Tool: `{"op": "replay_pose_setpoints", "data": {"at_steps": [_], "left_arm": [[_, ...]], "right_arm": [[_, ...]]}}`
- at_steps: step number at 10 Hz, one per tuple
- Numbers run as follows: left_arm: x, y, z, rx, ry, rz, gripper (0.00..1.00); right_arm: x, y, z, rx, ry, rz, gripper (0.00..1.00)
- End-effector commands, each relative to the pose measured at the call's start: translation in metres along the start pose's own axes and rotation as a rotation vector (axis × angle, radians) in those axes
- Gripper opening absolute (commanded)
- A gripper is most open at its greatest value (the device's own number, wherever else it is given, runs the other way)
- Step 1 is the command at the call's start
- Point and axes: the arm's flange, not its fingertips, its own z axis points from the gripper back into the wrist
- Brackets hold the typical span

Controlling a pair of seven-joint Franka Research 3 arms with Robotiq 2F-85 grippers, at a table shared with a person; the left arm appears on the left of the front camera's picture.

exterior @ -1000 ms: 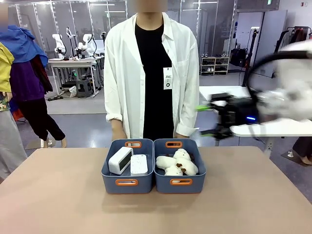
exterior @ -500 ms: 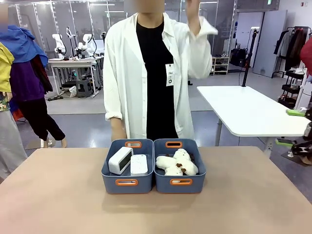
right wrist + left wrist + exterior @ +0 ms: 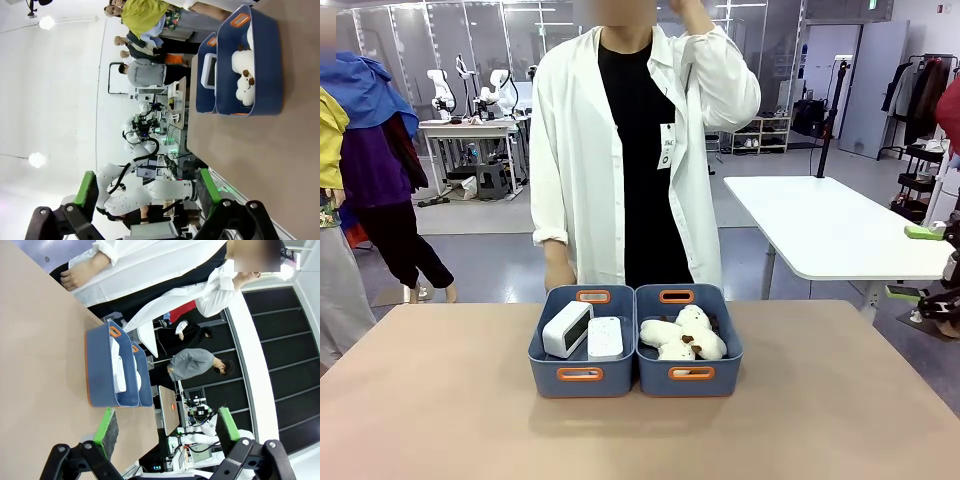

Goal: Sort the digital clocks into the basket.
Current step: Pick up the Digital clock from the table and place it into the empty Plastic storage basket.

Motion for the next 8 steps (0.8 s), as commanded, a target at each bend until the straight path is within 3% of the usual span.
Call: {"op": "replay_pose_setpoints", "data": {"at_steps": [1, 8], "left_arm": [[-0.0035, -0.0047, 0.0030, -0.009, 0.007, 0.012, 1.00], [-0.0035, -0.0047, 0.0030, -0.009, 0.007, 0.012, 1.00]], "right_arm": [[-0.0015, 0.0013, 0.0026, 0.028, -0.001, 0.002, 1.00], [-0.0015, 0.0013, 0.0026, 0.028, -0.001, 0.002, 1.00]]}}
